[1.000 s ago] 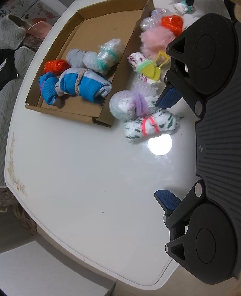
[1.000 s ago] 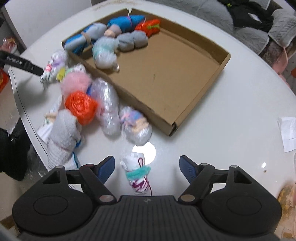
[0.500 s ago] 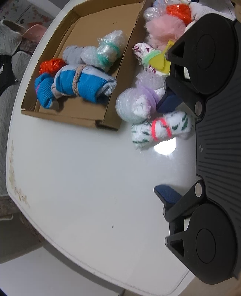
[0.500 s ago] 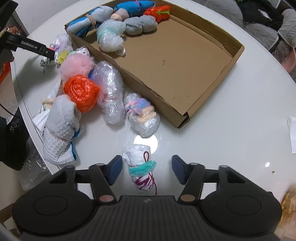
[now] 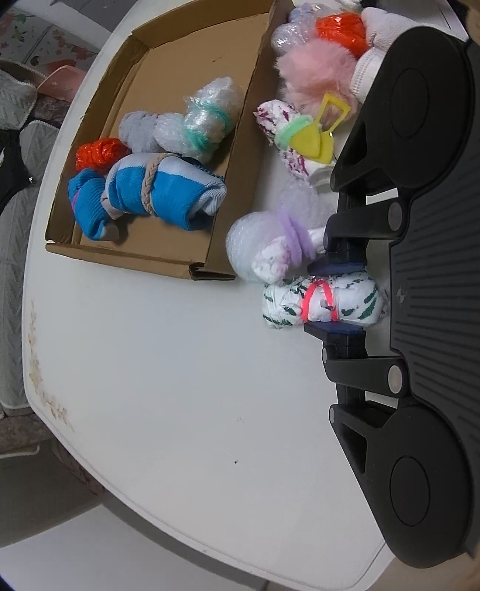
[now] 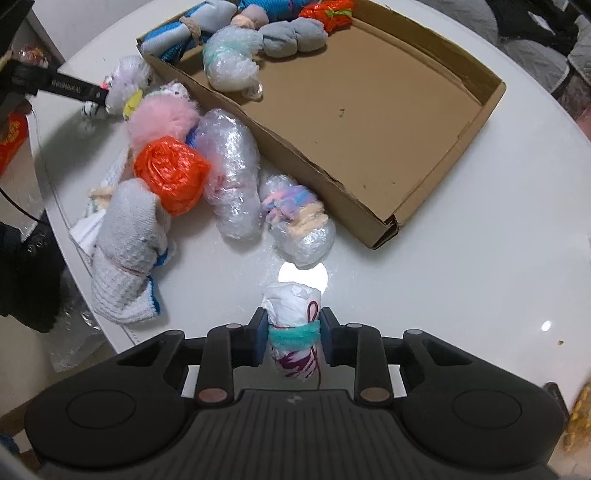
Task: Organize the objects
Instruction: 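Grasp the white green-patterned roll with the left tool while the right grasps the white sock, then carry both held rolls toward the cardboard tray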
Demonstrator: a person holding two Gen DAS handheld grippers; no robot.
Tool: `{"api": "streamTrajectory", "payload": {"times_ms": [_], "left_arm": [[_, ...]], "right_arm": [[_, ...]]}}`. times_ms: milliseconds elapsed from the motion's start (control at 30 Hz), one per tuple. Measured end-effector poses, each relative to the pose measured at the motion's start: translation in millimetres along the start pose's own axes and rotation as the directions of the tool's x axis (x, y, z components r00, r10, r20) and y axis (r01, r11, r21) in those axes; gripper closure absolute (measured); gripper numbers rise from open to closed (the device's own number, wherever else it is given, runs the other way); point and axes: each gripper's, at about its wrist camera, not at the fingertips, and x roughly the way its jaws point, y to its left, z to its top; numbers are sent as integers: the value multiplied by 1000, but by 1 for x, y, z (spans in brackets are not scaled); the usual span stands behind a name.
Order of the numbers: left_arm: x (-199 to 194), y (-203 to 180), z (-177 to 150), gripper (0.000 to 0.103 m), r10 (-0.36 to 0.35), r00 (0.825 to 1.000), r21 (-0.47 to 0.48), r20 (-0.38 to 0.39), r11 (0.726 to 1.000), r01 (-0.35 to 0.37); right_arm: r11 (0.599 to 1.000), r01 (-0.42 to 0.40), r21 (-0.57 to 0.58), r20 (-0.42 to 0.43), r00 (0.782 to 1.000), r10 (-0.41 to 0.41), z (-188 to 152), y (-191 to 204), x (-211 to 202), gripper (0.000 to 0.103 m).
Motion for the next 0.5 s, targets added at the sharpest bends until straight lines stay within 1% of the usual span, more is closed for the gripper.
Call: {"api": "streamTrajectory", "payload": {"times_ms": [67,167,267,400,500], "left_arm": [[-1,2,0,72,20,1000,-7,-14,1000,-20],[-9,9,1,72,48,999,-18,-15,999,-48],[-20,16,7,72,83,997,-29,4,996,-83],[-39,21,17,72,105,993,-48,55,994,-103],[-58,18,27,72,94,988,-39,122,995,-90]], "right_arm": [[1000,-10,6,20,1000,10,0,-1,-5,77],[1000,-16,17,55,998,15,-1,-4,-14,77],[1000,-16,24,88,996,13,1,-6,-21,77],[999,-14,29,124,992,10,5,-9,-30,77],[999,-1,33,156,988,-4,11,-7,-39,77]]}}
